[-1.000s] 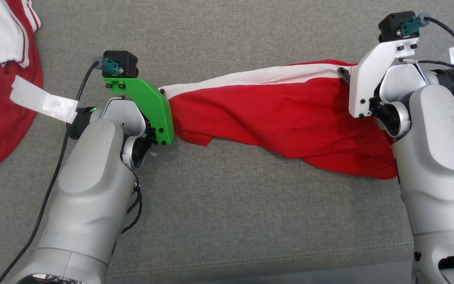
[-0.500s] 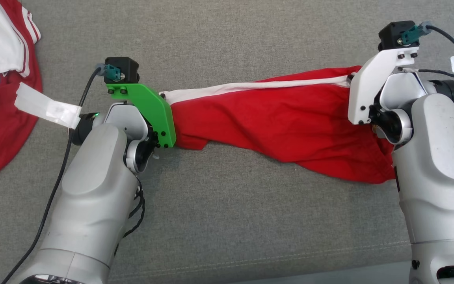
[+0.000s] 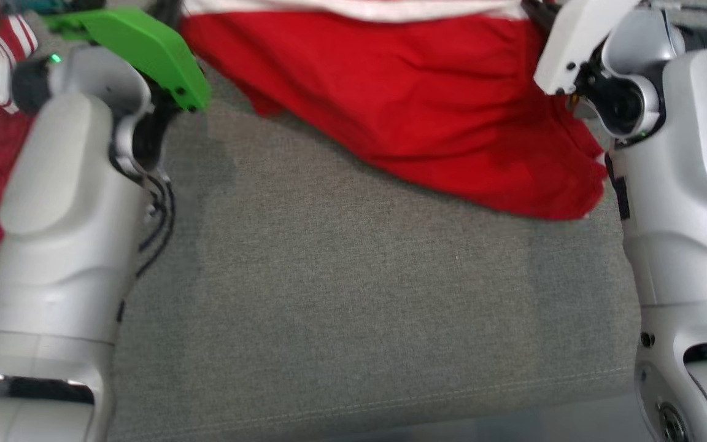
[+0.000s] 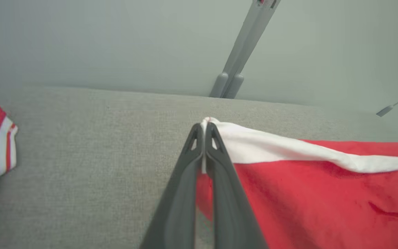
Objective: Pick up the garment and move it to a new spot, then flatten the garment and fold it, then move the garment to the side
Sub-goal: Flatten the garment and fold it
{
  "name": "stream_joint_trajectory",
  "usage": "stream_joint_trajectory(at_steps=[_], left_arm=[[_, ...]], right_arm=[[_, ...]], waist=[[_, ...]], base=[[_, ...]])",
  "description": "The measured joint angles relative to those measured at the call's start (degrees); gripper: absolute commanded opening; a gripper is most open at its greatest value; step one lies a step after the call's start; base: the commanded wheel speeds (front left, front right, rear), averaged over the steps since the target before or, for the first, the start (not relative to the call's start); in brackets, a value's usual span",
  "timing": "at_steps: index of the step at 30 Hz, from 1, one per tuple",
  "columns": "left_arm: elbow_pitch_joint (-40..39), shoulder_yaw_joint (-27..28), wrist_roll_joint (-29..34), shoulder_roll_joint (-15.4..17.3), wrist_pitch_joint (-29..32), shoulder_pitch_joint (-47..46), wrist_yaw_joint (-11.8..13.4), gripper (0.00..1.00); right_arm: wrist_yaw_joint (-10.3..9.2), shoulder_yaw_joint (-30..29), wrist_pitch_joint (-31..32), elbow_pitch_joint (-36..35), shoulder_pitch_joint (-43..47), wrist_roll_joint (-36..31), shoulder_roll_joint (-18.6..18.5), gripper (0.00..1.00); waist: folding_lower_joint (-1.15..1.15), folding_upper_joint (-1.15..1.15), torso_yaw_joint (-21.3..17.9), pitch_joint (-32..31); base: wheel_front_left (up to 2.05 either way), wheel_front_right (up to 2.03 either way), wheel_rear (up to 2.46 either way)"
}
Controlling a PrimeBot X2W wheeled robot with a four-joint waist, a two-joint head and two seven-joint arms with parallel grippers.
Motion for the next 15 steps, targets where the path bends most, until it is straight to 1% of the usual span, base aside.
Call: stream_joint_trajectory(at_steps=[2,3,4,7,11,15], left_arm=[[-1.3,0.0,1.6,2.4,-1.3,-3.0,-0.2,0.00],[-2.0,0.6,1.3,2.9,-1.5,-4.8,-0.5,0.00],[-3.4,0.9,1.6,4.4,-2.5,-8.3,-1.2,0.00],[-5.6,1.9,1.8,6.3,-4.2,-14.4,-2.2,0.00],[-8.8,3.5,1.3,7.4,-7.3,-23.0,-3.3,0.00],[-11.0,4.4,0.9,8.1,-10.9,-30.1,-4.1,0.00]], right_arm=[[0.00,2.3,-1.0,0.8,-3.6,0.7,0.1,0.00],[0.00,3.0,-1.8,1.2,-5.5,1.6,0.2,0.00],[0.00,4.7,-3.1,2.1,-9.5,1.5,0.2,0.00],[0.00,5.5,-5.5,3.9,-15.0,1.2,0.1,0.00],[0.00,5.8,-10.4,6.4,-22.6,-1.2,0.1,0.00],[0.04,5.3,-17.5,8.5,-29.1,-3.7,0.2,0.00]], waist=[[0.00,0.00,-0.5,1.1],[0.00,0.00,-0.8,1.7],[0.00,0.00,-1.3,3.1],[0.00,0.00,-2.1,5.5],[0.00,0.00,-3.0,8.9],[0.00,0.00,-3.7,12.1]], base=[[0.00,0.00,0.00],[0.00,0.00,0.00],[0.00,0.00,0.00],[0.00,0.00,0.00],[0.00,0.00,0.00],[0.00,0.00,0.00]])
